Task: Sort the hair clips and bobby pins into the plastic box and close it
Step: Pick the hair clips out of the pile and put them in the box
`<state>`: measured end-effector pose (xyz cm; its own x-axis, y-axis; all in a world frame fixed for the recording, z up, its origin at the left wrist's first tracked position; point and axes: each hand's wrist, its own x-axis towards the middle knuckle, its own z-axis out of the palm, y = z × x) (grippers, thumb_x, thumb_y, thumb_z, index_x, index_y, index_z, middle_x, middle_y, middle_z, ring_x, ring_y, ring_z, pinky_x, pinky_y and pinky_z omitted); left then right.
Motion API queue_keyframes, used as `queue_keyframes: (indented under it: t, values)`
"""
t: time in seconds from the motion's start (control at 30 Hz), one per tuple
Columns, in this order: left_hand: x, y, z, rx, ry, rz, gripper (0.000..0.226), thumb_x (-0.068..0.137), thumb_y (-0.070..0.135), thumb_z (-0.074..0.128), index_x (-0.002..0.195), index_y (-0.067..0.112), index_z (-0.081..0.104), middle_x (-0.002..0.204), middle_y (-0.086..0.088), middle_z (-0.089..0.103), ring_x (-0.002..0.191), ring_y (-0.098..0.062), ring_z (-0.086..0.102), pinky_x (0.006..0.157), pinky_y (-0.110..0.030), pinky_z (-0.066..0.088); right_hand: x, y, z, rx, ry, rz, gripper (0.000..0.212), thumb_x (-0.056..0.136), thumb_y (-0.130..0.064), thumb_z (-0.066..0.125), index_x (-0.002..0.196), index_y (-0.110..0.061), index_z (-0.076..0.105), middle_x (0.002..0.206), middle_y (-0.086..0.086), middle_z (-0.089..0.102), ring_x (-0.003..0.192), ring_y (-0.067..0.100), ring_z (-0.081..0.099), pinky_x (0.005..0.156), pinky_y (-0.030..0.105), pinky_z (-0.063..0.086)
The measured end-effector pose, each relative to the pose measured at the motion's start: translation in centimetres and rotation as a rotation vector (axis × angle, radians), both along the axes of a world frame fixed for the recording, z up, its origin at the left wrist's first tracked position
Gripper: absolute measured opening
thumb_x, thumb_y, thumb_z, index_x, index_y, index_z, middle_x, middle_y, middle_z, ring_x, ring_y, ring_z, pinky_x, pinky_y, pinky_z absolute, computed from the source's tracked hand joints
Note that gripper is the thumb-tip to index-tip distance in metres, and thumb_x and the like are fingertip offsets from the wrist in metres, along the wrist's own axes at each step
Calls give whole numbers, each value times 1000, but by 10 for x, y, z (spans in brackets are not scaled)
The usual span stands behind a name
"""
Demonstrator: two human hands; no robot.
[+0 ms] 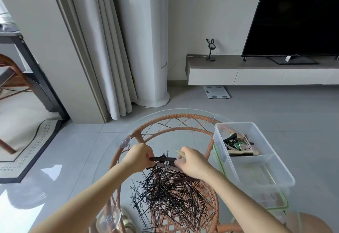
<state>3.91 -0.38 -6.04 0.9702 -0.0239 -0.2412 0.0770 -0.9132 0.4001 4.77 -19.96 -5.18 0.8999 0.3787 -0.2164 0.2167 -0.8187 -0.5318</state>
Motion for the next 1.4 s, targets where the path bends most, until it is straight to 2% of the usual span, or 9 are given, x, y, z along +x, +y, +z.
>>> queue_keyframes:
  t: [0.1,0.27,0.47,0.57,0.67,0.8,1.0,1.17,1.4]
  values:
    - [-6,-3,-5,-33,-65,88,17,78,20,70,93,12,70,73,4,62,61,-10,55,44,-11,34,0,5,0,-72,28,59,27,80,-36,63,88,-11,54,90,-1,55,77,19,48,53,24,31]
    - [-14,-5,-3,-106,-98,137,9,80,21,68,82,13,68,59,12,47,51,-1,40,43,-12,26,0,6,-5,35,-6,-41,28,73,-32,73,73,-17,50,65,-8,47,64,16,46,50,24,28]
    - [-10,2,13,-140,-81,218,29,85,22,62,58,19,53,50,5,49,46,-12,43,44,-21,31,-1,0,0,165,-91,-124,28,75,-30,71,68,-20,46,63,-10,47,56,10,42,47,20,27]
    - [-6,3,25,-175,-62,249,24,88,20,57,67,9,64,55,-1,59,48,-19,49,45,-22,37,-4,-2,-1,267,-85,-139,17,78,-25,68,79,-17,53,75,-3,62,66,16,56,53,18,37]
    - [-2,-3,41,-215,-62,240,22,87,17,57,79,0,69,59,-7,60,50,-20,48,52,-24,38,-9,-4,0,346,-25,-134,17,82,-24,63,94,-12,57,90,8,67,84,28,62,66,34,46]
    - [5,-21,67,-438,-57,261,22,84,15,60,62,11,63,42,5,56,41,-8,49,51,-17,45,-17,-19,19,564,-63,-217,12,86,-22,60,91,-12,57,86,16,66,73,24,60,63,31,42]
    - [30,-99,86,-572,-37,120,15,84,14,62,81,2,70,57,-6,62,51,-17,52,62,-25,49,-2,-92,52,793,-241,-418,6,90,-20,56,88,-15,54,76,3,62,62,11,55,63,28,42]
    - [57,-174,84,-356,-102,-83,17,84,11,57,86,1,71,56,-5,60,47,-13,50,37,-8,34,34,-149,43,721,-314,-635,7,90,-18,54,90,-11,52,85,11,63,65,14,50,65,31,38]
    - [74,-214,79,73,-109,-277,14,79,-4,49,80,-1,62,64,-8,55,70,-28,51,58,-30,41,52,-159,32,651,-162,-653,31,83,7,45,77,-23,50,85,2,58,77,17,55,75,32,43]
